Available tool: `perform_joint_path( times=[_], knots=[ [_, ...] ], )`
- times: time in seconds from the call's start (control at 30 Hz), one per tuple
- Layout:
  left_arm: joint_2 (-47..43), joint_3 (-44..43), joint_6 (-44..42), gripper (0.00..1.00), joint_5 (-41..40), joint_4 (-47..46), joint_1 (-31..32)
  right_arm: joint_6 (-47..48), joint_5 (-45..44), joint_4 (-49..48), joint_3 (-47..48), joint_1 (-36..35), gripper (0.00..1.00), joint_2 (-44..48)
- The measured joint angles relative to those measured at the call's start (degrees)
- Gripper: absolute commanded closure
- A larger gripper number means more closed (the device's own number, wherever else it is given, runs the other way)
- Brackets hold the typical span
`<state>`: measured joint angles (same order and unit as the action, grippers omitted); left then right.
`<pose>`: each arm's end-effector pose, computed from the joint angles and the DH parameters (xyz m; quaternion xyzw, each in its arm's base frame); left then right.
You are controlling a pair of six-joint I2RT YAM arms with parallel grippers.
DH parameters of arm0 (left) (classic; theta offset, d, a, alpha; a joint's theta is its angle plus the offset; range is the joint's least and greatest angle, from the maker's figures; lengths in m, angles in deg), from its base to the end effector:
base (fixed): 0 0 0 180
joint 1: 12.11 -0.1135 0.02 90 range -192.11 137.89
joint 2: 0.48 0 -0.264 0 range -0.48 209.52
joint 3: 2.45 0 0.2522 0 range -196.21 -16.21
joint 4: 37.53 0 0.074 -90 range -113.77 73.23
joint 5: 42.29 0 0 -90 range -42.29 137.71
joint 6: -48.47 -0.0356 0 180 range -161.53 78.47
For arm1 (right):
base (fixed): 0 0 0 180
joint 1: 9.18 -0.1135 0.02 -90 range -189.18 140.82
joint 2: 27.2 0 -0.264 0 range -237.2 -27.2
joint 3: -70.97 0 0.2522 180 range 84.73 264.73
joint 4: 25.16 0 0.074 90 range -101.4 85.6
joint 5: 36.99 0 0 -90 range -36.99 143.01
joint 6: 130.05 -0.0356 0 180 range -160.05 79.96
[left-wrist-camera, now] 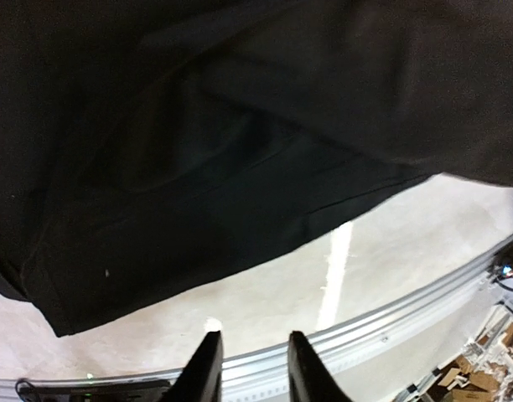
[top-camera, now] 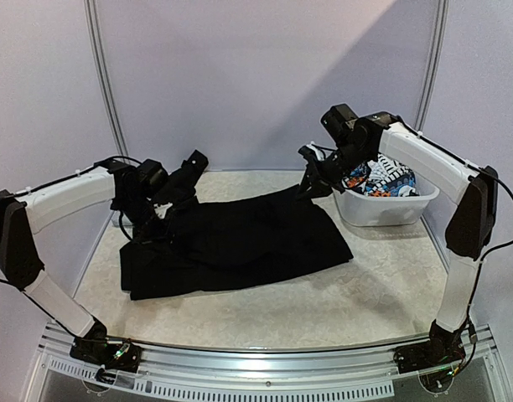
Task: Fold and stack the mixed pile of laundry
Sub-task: Smooth out the 1/3-folded shirt at the center of the board.
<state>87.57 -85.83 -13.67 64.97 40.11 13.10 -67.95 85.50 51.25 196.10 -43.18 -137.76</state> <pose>0.2460 -0.1275 0.2498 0.0128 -0.9864 0.1636 0.0076 0.3258 0.2428 0.3324 -0.1175 0.9263 0.3528 0.0608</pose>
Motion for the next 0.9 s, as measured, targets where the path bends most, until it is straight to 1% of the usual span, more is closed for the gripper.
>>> perform_joint_path(
  times=[0.13,0.3,0.33,0.53,0.7,0.9],
  knots=[
    [0.2,4.31,0.28,0.87,-2.99,-1.84,-0.17,-0.17,2.93,0.85,3.91,0.0,1.0,-0.55],
    [3.87,5.03,0.11,1.0,-6.62,-6.51,-0.83,-0.31,7.74,2.25,10.25,-0.61,1.0,-2.21],
    [4.55,5.22,0.22,1.0,-7.28,-7.34,-1.11,-0.39,9.25,2.71,12.26,-0.96,1.0,-2.51],
    [5.84,8.83,-0.85,1.0,-10.29,-10.71,-5.62,-2.95,14.12,2.54,15.5,-3.23,1.0,-2.43],
    [6.01,11.37,-2.64,1.0,-10.8,-11.93,-9.94,-5.4,18.43,1.86,15.54,-4.31,1.0,-2.21],
    [6.75,13.46,-4.15,1.0,-11.74,-12.9,-12.46,-6.54,21.07,0.63,14.03,-4.42,1.0,-0.83]
  ],
)
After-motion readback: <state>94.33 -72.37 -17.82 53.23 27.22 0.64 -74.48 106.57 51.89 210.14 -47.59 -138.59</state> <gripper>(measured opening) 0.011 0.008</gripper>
